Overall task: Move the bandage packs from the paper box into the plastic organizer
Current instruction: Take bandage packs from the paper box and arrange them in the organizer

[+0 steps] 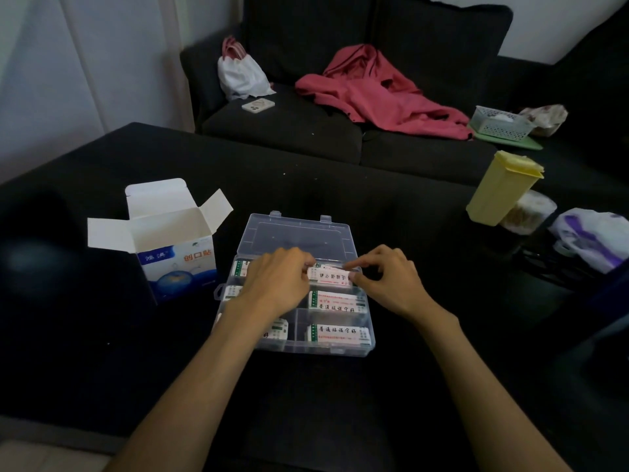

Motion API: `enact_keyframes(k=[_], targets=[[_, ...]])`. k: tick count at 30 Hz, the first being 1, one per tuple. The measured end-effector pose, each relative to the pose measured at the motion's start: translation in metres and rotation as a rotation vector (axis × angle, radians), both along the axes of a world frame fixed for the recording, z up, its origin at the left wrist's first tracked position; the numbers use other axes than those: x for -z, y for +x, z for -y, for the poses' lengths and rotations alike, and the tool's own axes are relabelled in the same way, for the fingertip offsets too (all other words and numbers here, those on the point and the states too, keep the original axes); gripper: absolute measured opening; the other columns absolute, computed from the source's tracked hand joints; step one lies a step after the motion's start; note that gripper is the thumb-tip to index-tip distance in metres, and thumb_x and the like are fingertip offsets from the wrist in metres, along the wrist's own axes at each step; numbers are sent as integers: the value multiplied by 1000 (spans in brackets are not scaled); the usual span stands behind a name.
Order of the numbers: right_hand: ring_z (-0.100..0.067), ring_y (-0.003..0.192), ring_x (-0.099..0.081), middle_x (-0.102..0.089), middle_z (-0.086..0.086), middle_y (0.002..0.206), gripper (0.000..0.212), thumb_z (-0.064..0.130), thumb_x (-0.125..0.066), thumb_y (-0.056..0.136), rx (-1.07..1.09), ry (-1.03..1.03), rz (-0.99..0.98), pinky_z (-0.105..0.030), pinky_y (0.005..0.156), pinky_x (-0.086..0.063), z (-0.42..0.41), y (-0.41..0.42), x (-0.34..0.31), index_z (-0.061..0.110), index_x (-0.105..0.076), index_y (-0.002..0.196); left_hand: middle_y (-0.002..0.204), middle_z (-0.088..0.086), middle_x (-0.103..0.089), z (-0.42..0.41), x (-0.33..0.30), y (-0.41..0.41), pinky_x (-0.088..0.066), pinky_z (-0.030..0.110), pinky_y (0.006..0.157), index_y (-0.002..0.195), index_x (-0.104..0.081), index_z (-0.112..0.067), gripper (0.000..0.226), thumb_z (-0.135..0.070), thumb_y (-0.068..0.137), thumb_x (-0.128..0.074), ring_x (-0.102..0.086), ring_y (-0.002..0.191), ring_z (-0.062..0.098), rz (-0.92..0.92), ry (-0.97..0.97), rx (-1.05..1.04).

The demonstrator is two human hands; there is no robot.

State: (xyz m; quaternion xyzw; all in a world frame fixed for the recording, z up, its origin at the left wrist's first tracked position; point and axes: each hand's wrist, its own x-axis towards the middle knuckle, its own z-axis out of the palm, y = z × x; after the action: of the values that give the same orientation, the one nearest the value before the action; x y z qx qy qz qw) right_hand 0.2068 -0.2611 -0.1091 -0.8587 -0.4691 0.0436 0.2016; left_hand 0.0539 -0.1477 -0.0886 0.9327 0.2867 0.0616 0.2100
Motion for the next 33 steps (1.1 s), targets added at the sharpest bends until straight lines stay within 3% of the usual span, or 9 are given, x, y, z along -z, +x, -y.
enact_keyframes(k=[5, 9, 14, 25, 30, 33], targets=[[-10, 105, -38, -47, 8, 108, 19, 38, -60, 89, 6, -29, 11, -32, 91, -29, 0, 0, 0, 40, -65, 107, 123, -8, -64, -7, -10, -4, -47, 31, 90, 126, -59, -27, 35, -14, 94, -52, -60, 109, 11, 69, -19, -86], [-10, 105, -38, -49, 7, 111, 19, 38, -60, 88, 8, -51, 32, -31, 90, -28, 1, 1, -1, 40, -66, 107, 122, -6, -65, -2, -13, -4, -47, 31, 89, 126, -59, -27, 34, -17, 94, -53, -60, 110, 12, 16, -16, -49], [-11, 108, -39, -51, 6, 112, 17, 39, -62, 87, 26, -30, 49, -32, 91, -28, 1, 0, -3, 38, -67, 103, 116, -1, -65, 3, -9, -2, -38, 25, 69, 124, -60, -25, 32, -14, 96, -48, -62, 93, 14, -39, 45, 9], [-11, 108, -39, -52, 7, 114, 20, 44, -61, 86, 28, -17, 54, -30, 87, -25, -1, -4, -3, 39, -65, 105, 121, -1, -62, 2, -3, 1, -41, 26, 73, 132, -51, -27, 39, -12, 96, -47, -56, 87, 11, -60, -39, 17], [-11, 109, -36, -49, 6, 117, 23, 47, -58, 87, 17, -30, 27, -29, 86, -24, -7, -8, 3, 40, -64, 107, 115, -2, -62, 0, -3, 1, -42, 23, 69, 132, -50, -27, 38, -11, 98, -45, -55, 80, 8, -35, -115, 13], [-12, 112, -35, -47, 6, 119, 20, 46, -60, 86, 33, -14, 21, -29, 87, -24, -11, -12, 3, 38, -65, 103, 93, -7, -56, 0, -2, 0, -37, 20, 58, 135, -48, -28, 40, -11, 98, -44, -52, 68, 5, -26, -153, 28]])
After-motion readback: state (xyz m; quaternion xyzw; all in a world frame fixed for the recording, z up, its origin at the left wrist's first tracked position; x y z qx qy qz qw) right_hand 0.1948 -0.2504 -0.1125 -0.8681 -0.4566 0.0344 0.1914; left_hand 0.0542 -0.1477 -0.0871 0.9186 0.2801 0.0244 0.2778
